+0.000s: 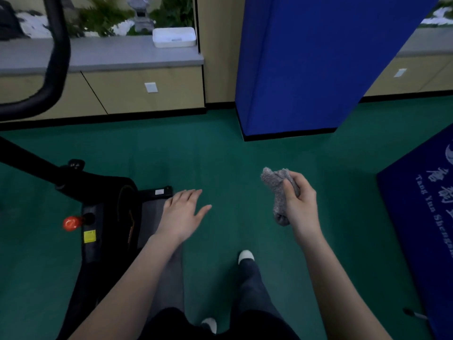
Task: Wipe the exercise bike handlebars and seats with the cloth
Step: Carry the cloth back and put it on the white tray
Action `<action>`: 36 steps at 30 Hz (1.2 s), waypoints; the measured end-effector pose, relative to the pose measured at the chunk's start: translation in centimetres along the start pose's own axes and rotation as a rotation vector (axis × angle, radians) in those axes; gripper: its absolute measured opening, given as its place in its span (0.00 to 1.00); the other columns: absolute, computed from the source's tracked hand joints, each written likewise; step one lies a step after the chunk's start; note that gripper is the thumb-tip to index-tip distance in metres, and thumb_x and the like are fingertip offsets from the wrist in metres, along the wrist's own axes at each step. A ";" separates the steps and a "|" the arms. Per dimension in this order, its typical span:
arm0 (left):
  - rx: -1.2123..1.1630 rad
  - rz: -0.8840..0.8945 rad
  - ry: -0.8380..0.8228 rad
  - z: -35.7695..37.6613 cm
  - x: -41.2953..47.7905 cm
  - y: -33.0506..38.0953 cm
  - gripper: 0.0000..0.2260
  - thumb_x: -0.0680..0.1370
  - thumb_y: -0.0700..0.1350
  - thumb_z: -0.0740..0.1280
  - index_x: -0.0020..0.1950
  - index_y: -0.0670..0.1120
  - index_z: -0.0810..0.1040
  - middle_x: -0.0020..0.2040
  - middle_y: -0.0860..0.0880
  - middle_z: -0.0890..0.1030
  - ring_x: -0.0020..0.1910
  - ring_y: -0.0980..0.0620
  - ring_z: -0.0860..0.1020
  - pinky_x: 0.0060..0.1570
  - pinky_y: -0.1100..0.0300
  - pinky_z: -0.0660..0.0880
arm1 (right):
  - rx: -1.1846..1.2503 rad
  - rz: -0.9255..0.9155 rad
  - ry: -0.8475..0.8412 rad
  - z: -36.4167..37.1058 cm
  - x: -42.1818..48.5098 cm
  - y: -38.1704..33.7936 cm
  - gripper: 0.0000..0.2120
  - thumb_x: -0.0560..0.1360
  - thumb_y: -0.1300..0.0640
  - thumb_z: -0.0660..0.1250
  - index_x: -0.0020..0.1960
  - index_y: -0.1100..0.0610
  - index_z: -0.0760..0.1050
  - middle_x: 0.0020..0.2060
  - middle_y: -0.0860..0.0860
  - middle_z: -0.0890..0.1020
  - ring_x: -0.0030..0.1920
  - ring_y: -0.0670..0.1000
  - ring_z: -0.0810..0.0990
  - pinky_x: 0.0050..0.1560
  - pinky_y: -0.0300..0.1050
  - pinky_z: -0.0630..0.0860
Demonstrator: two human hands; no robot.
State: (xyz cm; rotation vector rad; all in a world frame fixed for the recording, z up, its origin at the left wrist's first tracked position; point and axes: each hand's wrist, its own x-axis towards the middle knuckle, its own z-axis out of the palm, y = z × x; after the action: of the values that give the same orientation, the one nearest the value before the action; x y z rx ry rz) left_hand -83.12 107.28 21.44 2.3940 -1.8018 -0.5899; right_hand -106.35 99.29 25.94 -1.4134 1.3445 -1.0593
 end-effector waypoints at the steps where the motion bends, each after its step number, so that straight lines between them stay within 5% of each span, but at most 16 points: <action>1: -0.002 -0.006 -0.006 0.0 1.4 0.8 0.27 0.80 0.60 0.53 0.76 0.49 0.59 0.75 0.51 0.63 0.75 0.51 0.57 0.71 0.52 0.54 | 0.000 0.000 -0.006 -0.2 1.7 0.2 0.09 0.79 0.63 0.60 0.53 0.52 0.75 0.45 0.42 0.79 0.44 0.34 0.76 0.46 0.26 0.70; 8: -0.018 -0.058 0.008 -2.0 11.5 5.6 0.27 0.80 0.60 0.54 0.76 0.49 0.59 0.75 0.50 0.63 0.74 0.50 0.59 0.71 0.51 0.56 | -0.045 0.025 -0.065 -2.7 14.3 0.6 0.07 0.79 0.63 0.61 0.53 0.54 0.75 0.44 0.42 0.79 0.45 0.43 0.77 0.45 0.29 0.72; 12: -0.054 -0.124 0.046 -3.3 15.6 5.6 0.26 0.81 0.59 0.55 0.76 0.49 0.60 0.75 0.50 0.63 0.74 0.50 0.59 0.71 0.50 0.57 | -0.045 0.074 -0.181 -1.8 20.0 0.5 0.05 0.78 0.59 0.64 0.53 0.54 0.76 0.42 0.51 0.79 0.40 0.54 0.77 0.43 0.52 0.75; 18: -0.119 -0.277 0.111 -5.6 20.2 2.4 0.25 0.80 0.59 0.57 0.74 0.49 0.63 0.73 0.52 0.65 0.73 0.51 0.61 0.70 0.51 0.60 | -0.079 0.042 -0.335 4.6 27.2 -1.0 0.09 0.76 0.63 0.67 0.53 0.52 0.75 0.44 0.46 0.81 0.44 0.48 0.79 0.46 0.44 0.75; 24: -0.174 -0.330 0.183 -9.2 28.0 -1.8 0.24 0.80 0.57 0.58 0.73 0.47 0.66 0.72 0.50 0.67 0.71 0.49 0.64 0.68 0.52 0.63 | -0.056 -0.009 -0.396 13.1 34.4 -3.5 0.09 0.78 0.60 0.65 0.56 0.51 0.74 0.48 0.48 0.81 0.49 0.52 0.80 0.54 0.53 0.77; 29: -0.475 -0.265 0.268 -14.5 36.5 -3.4 0.21 0.81 0.53 0.59 0.71 0.44 0.69 0.70 0.48 0.71 0.69 0.50 0.67 0.68 0.58 0.62 | -0.024 -0.044 -0.433 20.1 40.6 -6.8 0.09 0.79 0.60 0.64 0.59 0.55 0.74 0.49 0.49 0.81 0.50 0.50 0.80 0.56 0.53 0.76; 32: -0.693 -0.187 0.277 -17.6 41.5 -2.9 0.18 0.81 0.52 0.60 0.68 0.46 0.73 0.65 0.50 0.75 0.61 0.58 0.72 0.59 0.70 0.63 | 0.028 -0.067 -0.445 24.0 44.0 -8.6 0.11 0.79 0.60 0.63 0.61 0.57 0.74 0.51 0.50 0.81 0.52 0.49 0.80 0.58 0.51 0.75; 36: -1.071 -0.177 0.230 -20.4 46.4 -2.0 0.10 0.81 0.52 0.58 0.58 0.54 0.76 0.59 0.52 0.80 0.51 0.61 0.79 0.52 0.63 0.74 | 0.088 -0.076 -0.502 28.1 47.6 -10.3 0.13 0.79 0.62 0.62 0.63 0.57 0.73 0.54 0.51 0.81 0.54 0.49 0.79 0.57 0.45 0.75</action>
State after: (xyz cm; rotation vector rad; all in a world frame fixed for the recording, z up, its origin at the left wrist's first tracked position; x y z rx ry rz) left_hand -63.38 61.02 28.02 1.7390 -0.8099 -0.9298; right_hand -74.44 53.09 29.45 -1.5440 0.8774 -0.7317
